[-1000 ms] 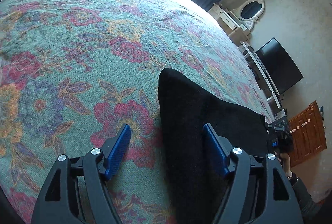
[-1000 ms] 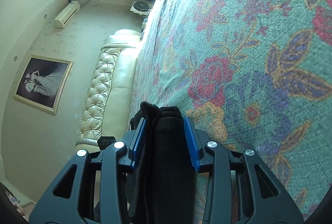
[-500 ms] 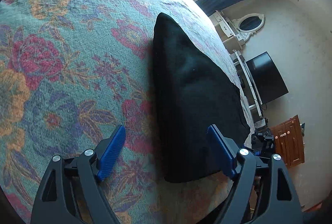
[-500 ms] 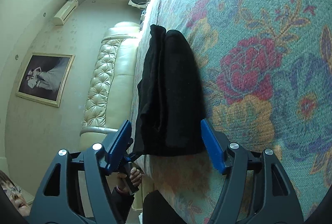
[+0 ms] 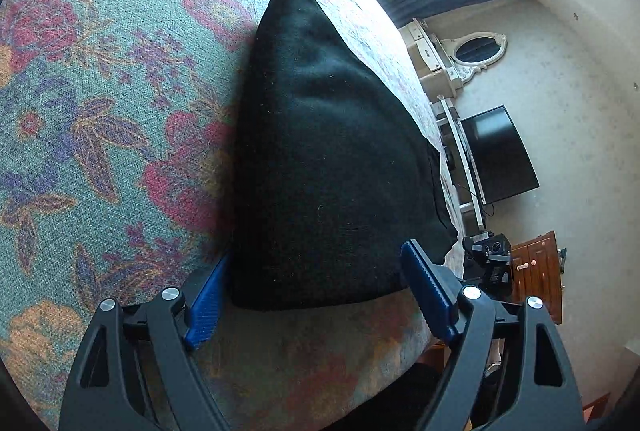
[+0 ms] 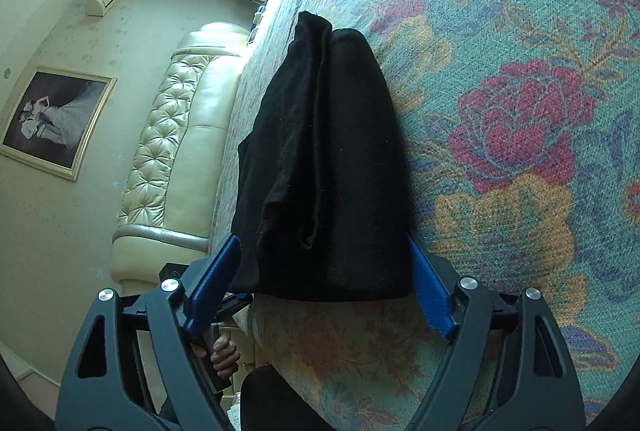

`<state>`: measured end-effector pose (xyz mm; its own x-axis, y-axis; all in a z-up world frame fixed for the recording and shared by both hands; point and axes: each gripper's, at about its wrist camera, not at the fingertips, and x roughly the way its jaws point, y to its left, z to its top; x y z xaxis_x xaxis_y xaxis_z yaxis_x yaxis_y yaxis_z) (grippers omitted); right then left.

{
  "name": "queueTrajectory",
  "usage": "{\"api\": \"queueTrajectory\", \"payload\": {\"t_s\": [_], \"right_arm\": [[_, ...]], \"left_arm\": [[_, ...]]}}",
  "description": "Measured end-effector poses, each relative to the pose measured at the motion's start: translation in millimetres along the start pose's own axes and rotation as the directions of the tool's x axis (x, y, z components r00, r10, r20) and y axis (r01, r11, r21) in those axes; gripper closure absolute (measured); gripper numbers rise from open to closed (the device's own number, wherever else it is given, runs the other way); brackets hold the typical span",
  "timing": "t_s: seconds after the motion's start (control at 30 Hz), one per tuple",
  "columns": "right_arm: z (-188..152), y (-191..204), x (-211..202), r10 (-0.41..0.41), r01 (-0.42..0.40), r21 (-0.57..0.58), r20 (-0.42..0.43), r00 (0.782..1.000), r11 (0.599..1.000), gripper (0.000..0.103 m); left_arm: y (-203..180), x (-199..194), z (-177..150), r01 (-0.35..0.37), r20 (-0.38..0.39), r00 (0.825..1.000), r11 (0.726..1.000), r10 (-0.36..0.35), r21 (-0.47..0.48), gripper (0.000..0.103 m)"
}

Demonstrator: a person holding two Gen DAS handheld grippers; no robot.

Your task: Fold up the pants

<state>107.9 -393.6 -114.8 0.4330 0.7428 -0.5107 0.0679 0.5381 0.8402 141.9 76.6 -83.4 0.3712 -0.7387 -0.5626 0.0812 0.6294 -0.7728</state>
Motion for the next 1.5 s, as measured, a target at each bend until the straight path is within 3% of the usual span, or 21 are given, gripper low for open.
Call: {"api": "queueTrajectory", "payload": {"t_s": [0.1,0.17,0.3,0.37,0.57,0.7,1.5], "right_arm": [[-3,-12,-1,0.043,-0.043,0.041,0.007,0.999,0.998,0.066],[-5,-20,-1,0.075,-0.075,0.060,0.011,0.997,0.995,0.073],[-8,-26,-4,0.099,-0.100,0.067,0.030,0.995,0.993,0.079],[-10,-28,-3,0.111,-0.114,0.068,0.049,0.993,0.991,0.080],[-26,-22,-7,0.141,-0.153,0.109,0.114,0.983,0.982,0.082],[-27,-40,-7,0.177,-0.194,0.147,0.124,0.976,0.970,0.082],[-26,-43,-10,0.168,-0.185,0.148,0.121,0.978,0.971,0.082]], "left_arm": [[0,2,-1,-0.005,0.000,1.000,1.000,0.005,0.006,0.022],[-1,1,-5,-0.009,0.006,1.000,1.000,0.009,0.011,0.022],[-3,4,-6,-0.034,0.003,0.999,0.998,0.034,0.049,0.028],[-4,5,-5,-0.061,-0.003,0.998,0.995,0.061,0.075,0.038],[8,0,2,-0.042,-0.004,0.999,0.997,0.042,0.069,0.049],[10,1,3,-0.038,-0.009,0.999,0.996,0.039,0.086,0.050],[5,-1,-3,-0.063,0.021,0.998,0.985,0.061,0.163,0.054]]}}
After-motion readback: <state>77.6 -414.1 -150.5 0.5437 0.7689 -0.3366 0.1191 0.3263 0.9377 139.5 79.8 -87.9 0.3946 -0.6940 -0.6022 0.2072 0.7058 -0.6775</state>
